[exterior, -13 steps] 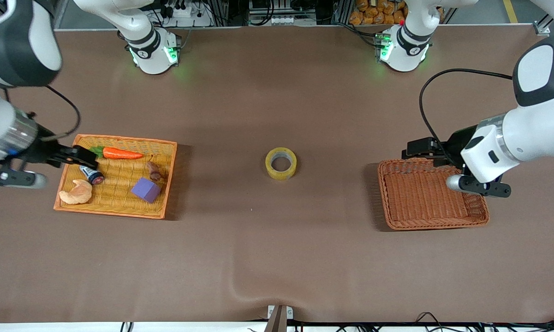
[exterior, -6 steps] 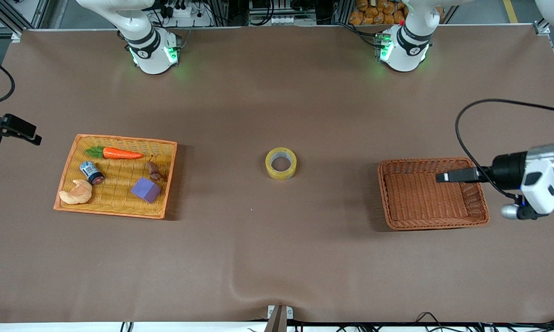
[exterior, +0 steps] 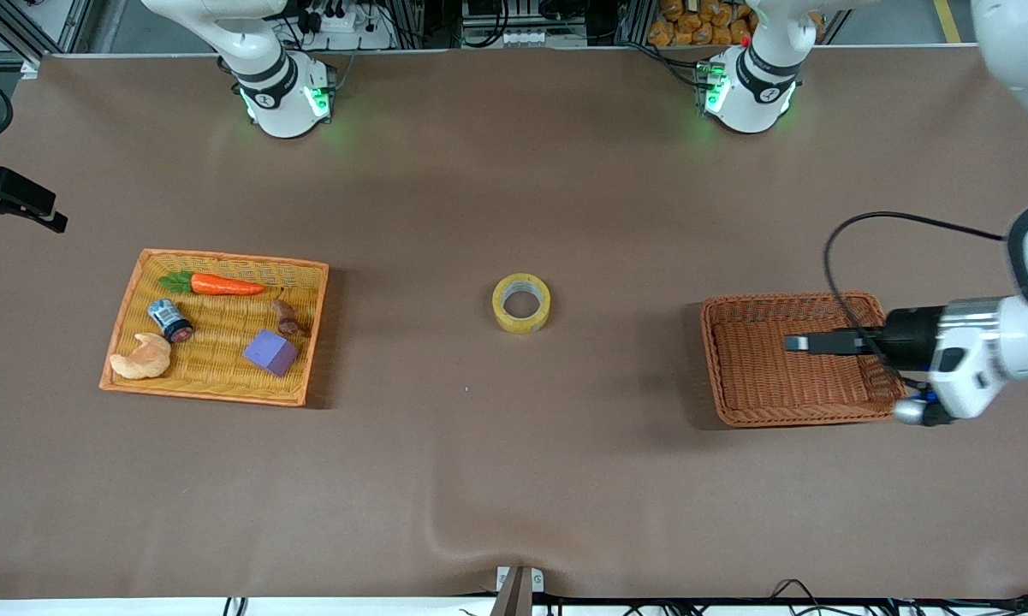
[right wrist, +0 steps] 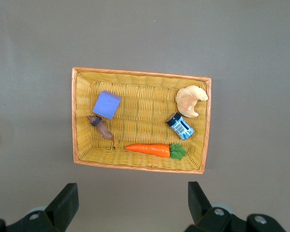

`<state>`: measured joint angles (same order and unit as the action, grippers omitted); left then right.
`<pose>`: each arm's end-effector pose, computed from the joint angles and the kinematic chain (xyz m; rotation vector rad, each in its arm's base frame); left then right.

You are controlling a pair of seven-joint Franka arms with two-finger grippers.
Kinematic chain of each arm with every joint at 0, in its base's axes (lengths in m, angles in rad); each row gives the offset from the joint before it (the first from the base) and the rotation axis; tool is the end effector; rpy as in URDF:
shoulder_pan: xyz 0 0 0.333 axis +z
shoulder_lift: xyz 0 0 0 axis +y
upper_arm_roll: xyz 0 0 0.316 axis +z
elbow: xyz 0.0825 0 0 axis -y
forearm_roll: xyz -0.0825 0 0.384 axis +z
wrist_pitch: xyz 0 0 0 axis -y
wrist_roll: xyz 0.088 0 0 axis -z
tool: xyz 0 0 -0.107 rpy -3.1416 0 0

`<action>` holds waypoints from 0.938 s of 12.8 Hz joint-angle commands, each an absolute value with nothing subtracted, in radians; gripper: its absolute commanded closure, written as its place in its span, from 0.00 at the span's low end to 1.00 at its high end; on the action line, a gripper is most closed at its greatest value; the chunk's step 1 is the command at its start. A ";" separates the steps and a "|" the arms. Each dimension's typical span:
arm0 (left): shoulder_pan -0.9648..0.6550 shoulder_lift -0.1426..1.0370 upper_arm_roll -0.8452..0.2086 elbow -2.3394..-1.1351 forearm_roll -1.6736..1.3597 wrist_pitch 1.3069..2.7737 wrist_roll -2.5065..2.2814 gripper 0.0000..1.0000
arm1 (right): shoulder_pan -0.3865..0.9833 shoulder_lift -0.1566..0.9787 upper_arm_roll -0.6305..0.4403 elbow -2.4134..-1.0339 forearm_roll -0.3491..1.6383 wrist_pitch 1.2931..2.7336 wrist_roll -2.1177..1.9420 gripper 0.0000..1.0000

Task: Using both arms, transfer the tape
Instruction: 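Reach the left gripper to the tape roll on the table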

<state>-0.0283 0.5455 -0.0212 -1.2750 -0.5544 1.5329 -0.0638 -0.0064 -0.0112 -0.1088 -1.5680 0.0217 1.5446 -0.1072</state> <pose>0.6817 -0.0887 0.4345 2.5613 0.0982 -0.4125 0.5451 -0.0610 0.6297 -3.1174 0.0118 0.0150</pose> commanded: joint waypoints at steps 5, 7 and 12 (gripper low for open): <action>-0.382 0.751 -0.006 -1.270 -0.433 1.626 -0.315 0.00 | -0.032 -0.017 -0.091 -1.588 0.011 1.548 -0.123 0.00; -0.434 0.775 -0.008 -1.267 -0.437 1.704 -0.440 0.00 | -0.023 -0.015 -0.087 -1.586 0.012 1.558 -0.127 0.00; -0.547 0.839 -0.005 -1.284 -0.433 1.709 -0.654 0.00 | -0.026 -0.008 -0.087 -1.583 0.012 1.549 -0.130 0.00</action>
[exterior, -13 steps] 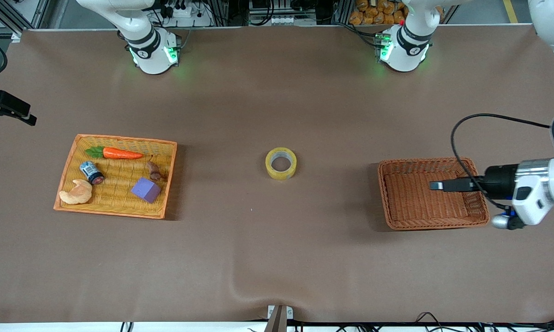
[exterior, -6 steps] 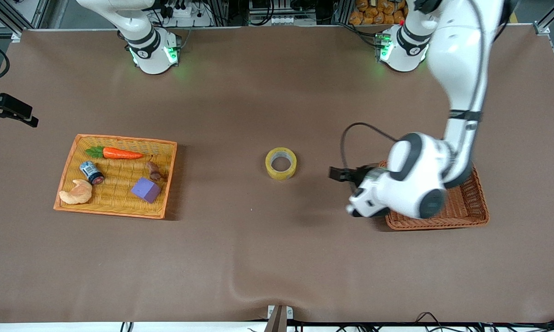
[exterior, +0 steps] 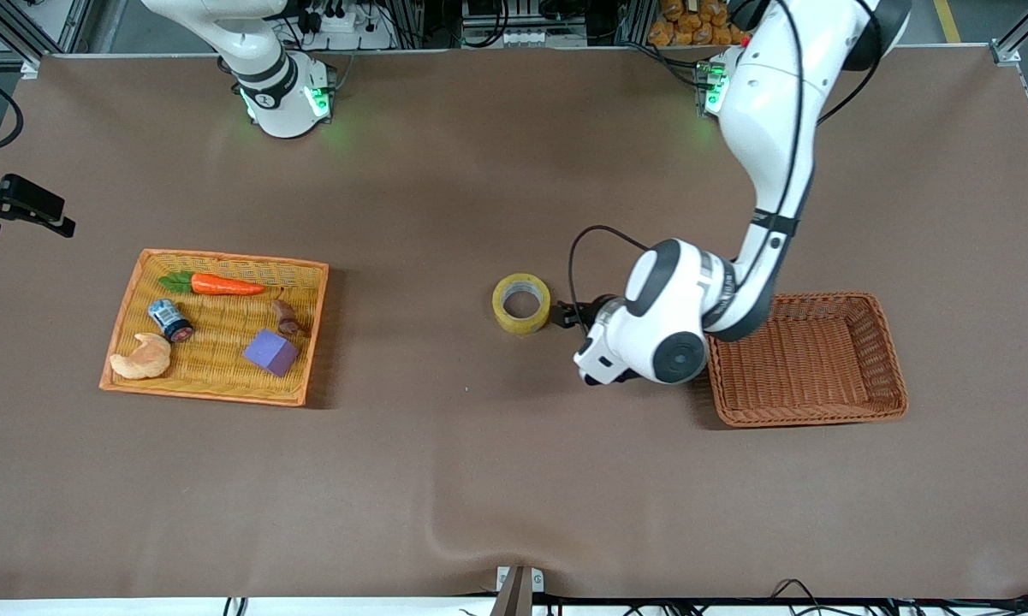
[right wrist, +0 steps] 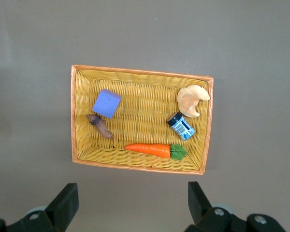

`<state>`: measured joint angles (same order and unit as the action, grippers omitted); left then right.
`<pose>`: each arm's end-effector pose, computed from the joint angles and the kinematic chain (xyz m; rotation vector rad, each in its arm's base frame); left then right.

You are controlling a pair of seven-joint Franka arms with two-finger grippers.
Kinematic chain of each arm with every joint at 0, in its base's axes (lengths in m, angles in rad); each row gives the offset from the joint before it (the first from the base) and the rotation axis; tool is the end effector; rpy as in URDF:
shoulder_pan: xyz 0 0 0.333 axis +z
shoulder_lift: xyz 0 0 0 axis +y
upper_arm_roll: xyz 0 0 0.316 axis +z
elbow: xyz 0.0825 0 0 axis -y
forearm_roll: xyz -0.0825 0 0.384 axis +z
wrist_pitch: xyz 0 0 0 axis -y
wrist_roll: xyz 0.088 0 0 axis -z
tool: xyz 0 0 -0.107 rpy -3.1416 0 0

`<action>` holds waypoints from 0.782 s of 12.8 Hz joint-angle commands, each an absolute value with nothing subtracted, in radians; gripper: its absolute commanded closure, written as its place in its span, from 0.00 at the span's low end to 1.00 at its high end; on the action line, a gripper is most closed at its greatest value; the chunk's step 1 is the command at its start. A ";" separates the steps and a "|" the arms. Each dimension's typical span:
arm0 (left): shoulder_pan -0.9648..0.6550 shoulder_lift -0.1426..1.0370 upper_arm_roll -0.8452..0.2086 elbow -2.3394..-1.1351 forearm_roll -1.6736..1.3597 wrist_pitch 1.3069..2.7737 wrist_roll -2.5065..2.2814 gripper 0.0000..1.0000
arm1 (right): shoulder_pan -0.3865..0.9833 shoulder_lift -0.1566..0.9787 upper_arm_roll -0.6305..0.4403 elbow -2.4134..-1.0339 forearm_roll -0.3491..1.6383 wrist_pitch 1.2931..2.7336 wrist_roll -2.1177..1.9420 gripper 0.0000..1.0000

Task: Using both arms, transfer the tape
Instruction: 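Reach the left gripper to the tape roll on the table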

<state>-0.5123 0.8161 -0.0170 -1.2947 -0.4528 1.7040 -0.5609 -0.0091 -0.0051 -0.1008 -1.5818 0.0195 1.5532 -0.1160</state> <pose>0.5865 -0.3879 0.2384 2.8382 0.2700 -0.8393 0.5477 -0.0585 0.6206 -3.1189 -0.0097 0.0329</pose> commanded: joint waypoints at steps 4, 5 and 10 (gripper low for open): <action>-0.584 0.862 -0.005 -1.279 -0.431 1.738 -0.702 0.00 | -0.031 -0.008 -0.087 -1.582 0.012 1.546 -0.120 0.00; -0.594 0.865 -0.003 -1.281 -0.430 1.773 -0.713 0.00 | -0.031 -0.008 -0.087 -1.582 0.012 1.546 -0.120 0.00; -0.627 0.891 -0.005 -1.279 -0.368 1.836 -0.770 0.00 | -0.031 0.002 -0.087 -1.580 0.012 1.537 -0.120 0.00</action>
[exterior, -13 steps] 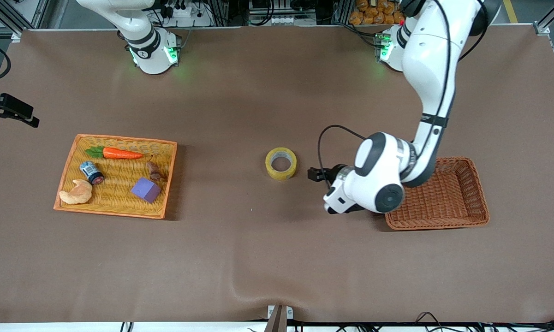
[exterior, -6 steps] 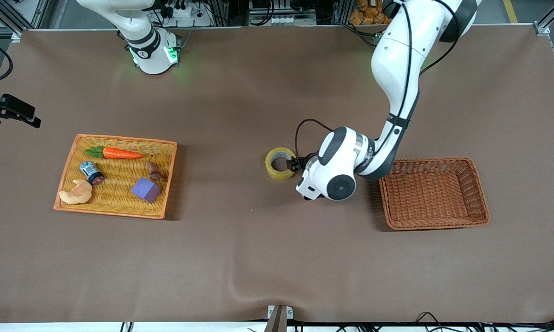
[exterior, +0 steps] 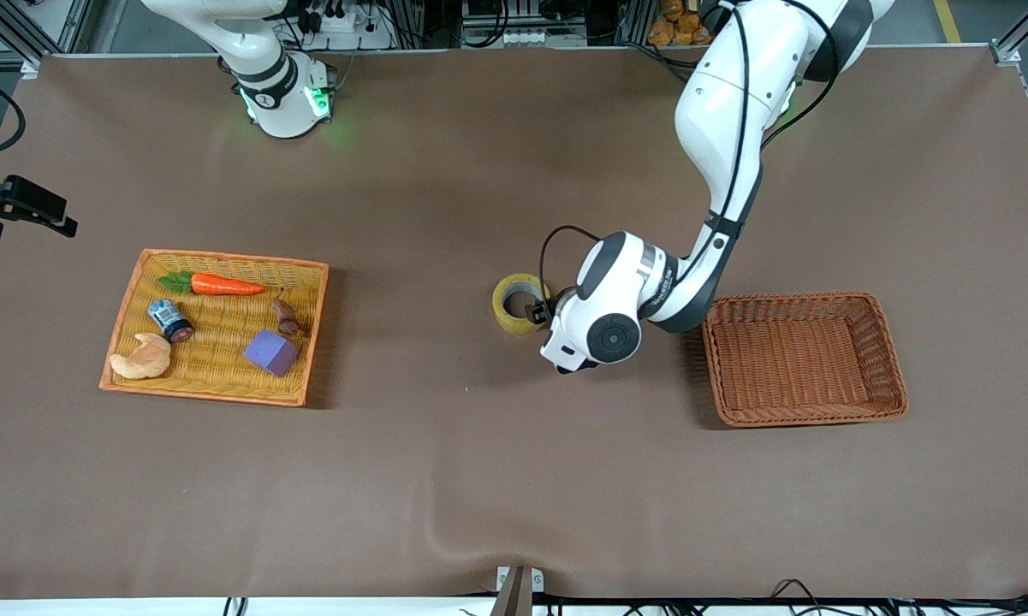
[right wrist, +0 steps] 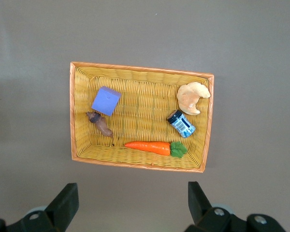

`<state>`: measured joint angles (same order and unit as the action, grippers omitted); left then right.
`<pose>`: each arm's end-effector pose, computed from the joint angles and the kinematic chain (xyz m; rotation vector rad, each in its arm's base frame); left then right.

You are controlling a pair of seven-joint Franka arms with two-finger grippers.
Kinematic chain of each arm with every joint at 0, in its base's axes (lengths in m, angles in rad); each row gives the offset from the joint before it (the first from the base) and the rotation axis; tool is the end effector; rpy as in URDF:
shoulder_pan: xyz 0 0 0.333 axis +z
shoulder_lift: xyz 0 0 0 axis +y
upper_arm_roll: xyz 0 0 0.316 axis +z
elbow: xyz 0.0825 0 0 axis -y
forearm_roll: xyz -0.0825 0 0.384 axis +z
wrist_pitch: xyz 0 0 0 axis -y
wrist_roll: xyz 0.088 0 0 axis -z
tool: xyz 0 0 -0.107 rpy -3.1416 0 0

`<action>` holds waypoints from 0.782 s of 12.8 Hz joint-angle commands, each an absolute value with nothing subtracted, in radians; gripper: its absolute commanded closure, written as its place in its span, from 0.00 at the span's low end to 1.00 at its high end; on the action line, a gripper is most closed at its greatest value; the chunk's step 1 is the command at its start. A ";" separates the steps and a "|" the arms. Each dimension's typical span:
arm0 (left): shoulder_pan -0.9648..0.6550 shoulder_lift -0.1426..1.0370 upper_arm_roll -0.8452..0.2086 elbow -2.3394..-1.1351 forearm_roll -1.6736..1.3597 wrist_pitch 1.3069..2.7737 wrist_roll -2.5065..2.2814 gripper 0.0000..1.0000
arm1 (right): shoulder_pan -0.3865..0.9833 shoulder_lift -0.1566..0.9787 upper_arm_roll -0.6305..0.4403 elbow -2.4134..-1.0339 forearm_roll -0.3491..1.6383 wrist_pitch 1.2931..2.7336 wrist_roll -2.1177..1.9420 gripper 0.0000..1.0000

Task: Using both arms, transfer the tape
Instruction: 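Reach the left gripper to the tape roll on the table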

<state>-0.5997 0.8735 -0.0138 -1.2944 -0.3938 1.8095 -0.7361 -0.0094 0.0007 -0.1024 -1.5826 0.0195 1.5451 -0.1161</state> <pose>0.5615 -0.4319 0.1996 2.9419 0.4295 -0.7734 0.5484 -0.0594 0.6164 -3.1174 -0.0069 0.0557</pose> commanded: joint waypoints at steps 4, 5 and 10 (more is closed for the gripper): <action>-0.634 0.891 -0.005 -1.278 -0.371 1.836 -0.782 0.00 | -0.032 0.002 -0.091 -1.577 0.011 1.537 -0.123 0.00; -0.635 0.893 -0.005 -1.278 -0.370 1.841 -0.782 0.00 | -0.032 0.002 -0.091 -1.577 0.012 1.537 -0.120 0.00; -0.652 0.905 0.001 -1.278 -0.356 1.867 -0.793 0.00 | -0.035 0.002 -0.091 -1.566 0.011 1.537 -0.118 0.00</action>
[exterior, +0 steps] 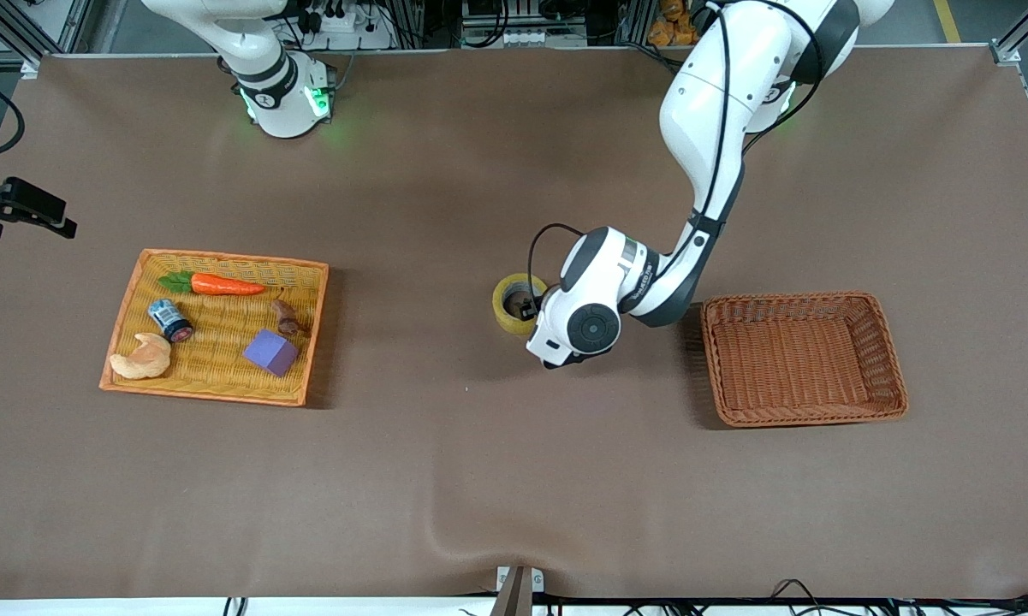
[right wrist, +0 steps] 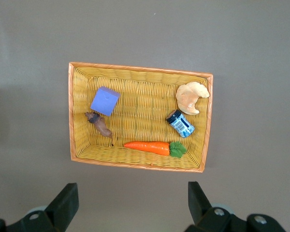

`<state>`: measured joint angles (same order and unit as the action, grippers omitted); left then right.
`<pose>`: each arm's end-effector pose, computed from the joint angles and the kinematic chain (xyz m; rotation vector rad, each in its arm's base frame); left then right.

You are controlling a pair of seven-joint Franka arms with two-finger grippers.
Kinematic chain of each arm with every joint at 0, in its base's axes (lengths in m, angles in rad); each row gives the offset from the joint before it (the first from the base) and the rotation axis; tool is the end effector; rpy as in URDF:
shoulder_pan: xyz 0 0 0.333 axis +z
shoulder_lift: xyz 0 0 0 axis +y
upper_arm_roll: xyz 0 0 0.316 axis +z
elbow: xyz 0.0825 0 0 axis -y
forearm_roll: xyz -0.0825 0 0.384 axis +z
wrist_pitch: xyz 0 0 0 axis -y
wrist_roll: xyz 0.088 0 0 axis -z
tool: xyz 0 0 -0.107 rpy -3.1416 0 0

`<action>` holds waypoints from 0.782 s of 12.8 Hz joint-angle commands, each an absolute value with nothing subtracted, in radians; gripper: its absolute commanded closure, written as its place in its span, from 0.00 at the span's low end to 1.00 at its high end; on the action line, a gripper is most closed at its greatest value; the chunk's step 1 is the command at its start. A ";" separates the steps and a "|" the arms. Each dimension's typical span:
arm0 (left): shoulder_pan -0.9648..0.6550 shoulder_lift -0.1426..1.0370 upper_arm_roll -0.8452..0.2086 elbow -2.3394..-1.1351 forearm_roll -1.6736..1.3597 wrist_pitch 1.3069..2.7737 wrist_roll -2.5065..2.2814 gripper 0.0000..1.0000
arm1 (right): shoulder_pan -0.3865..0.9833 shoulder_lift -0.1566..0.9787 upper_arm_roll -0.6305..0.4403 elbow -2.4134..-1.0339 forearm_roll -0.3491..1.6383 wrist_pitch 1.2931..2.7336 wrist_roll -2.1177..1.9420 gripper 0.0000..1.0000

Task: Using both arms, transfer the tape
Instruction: 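Grasp the tape roll's rim with the left gripper and lift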

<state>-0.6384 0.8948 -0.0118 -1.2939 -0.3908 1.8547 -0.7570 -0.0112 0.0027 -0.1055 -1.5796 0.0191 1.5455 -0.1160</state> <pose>0.5486 -0.4524 0.1863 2.9581 0.4234 -0.7408 0.5488 -0.0622 0.6167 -3.1182 0.0009 0.0536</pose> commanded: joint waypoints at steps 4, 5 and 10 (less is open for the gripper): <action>-0.684 0.904 -0.003 -1.279 -0.172 1.928 -0.867 0.00 | -0.035 0.002 -0.091 -1.566 0.011 1.537 -0.120 0.00; -0.684 0.904 -0.005 -1.281 -0.172 1.928 -0.868 0.00 | -0.035 0.002 -0.091 -1.566 0.011 1.537 -0.120 0.00; -0.692 0.907 -0.003 -1.281 -0.160 1.936 -0.864 0.00 | -0.035 0.003 -0.091 -1.566 0.011 1.537 -0.120 0.00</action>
<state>-0.6785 0.8988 -0.0102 -1.2852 -0.1951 1.9187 -0.8460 -0.0116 0.0027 -0.1065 -1.5787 0.0190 1.5456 -0.1160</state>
